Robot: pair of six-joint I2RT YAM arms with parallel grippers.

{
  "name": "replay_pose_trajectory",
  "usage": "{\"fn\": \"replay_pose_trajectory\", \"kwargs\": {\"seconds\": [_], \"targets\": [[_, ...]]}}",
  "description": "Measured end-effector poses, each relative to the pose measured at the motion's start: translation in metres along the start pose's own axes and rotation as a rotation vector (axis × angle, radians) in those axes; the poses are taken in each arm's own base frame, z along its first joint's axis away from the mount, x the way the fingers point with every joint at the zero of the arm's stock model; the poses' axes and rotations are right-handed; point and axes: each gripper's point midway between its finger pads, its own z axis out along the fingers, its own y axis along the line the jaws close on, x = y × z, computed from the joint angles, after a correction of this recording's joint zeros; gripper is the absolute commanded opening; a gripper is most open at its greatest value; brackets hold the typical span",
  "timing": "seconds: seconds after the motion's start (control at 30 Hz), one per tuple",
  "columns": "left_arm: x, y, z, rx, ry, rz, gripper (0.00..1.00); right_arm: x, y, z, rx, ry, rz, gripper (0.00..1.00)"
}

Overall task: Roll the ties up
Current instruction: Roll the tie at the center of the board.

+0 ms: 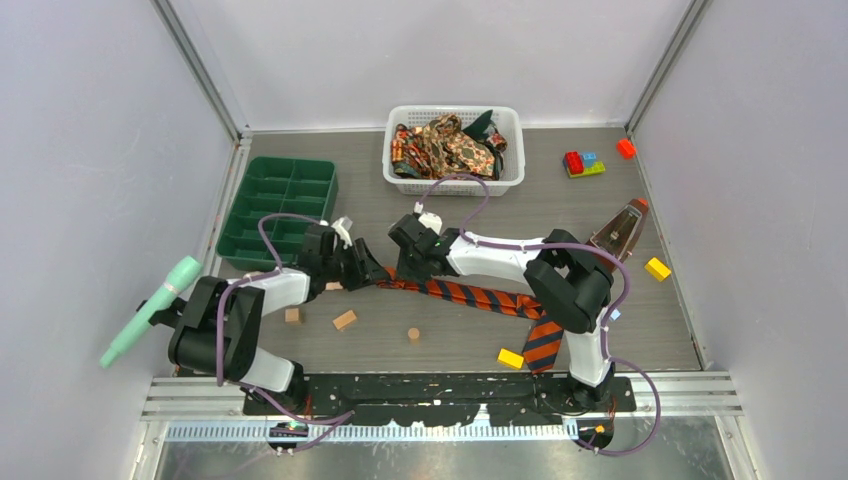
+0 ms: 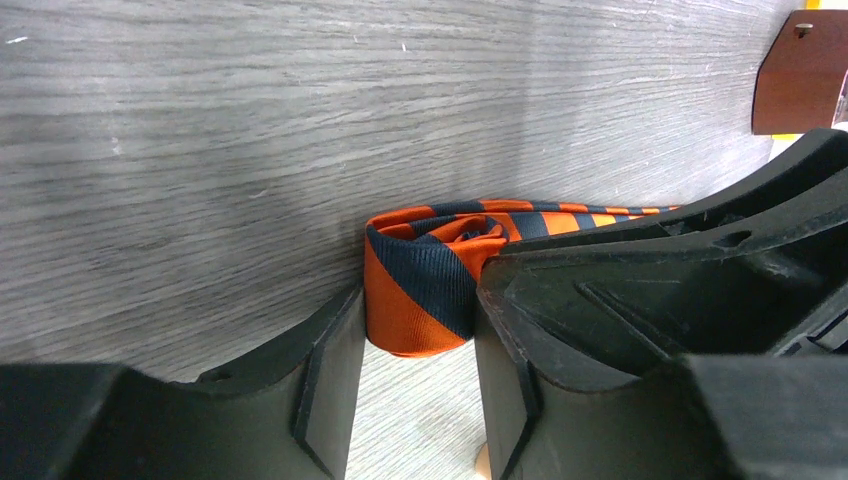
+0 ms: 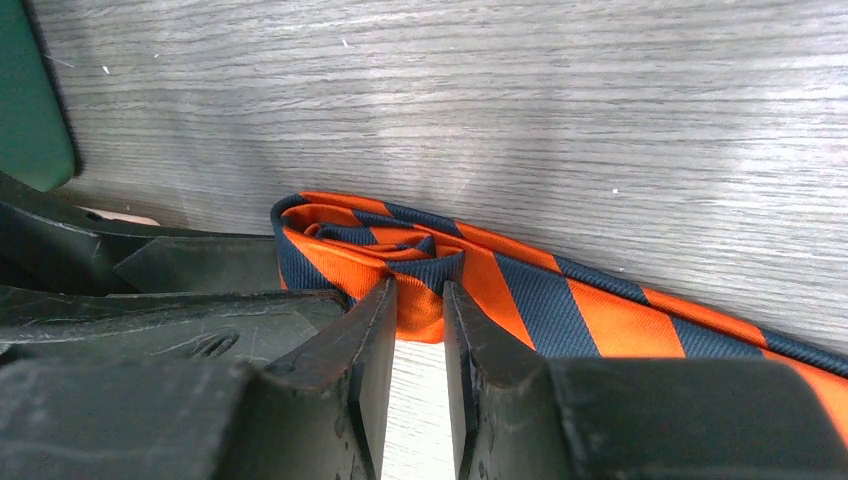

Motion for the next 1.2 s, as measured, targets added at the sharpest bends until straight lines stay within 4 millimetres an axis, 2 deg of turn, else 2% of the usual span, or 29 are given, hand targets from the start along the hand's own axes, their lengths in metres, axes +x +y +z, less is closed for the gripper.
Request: {"fn": "replay_pose_trajectory", "kwargs": {"seconds": [0.33, 0.53, 0.8, 0.93, 1.2], "targets": [[0.003, 0.001, 0.000, 0.004, -0.004, 0.000, 0.30, 0.000, 0.001, 0.001, -0.005, -0.002, 0.001, 0.29], [0.003, 0.000, -0.001, 0.015, 0.001, 0.001, 0.12, 0.000, 0.001, 0.001, -0.007, -0.003, 0.001, 0.30], [0.004, -0.004, -0.005, 0.016, 0.006, 0.005, 0.02, 0.004, -0.002, -0.002, -0.014, 0.008, -0.004, 0.51], [0.006, -0.013, -0.008, -0.003, 0.026, 0.032, 0.00, 0.005, -0.008, -0.018, -0.026, 0.005, -0.007, 0.54], [0.000, -0.038, -0.008, -0.104, 0.018, 0.207, 0.00, -0.010, -0.011, -0.079, -0.099, -0.083, 0.008, 0.54]]}}
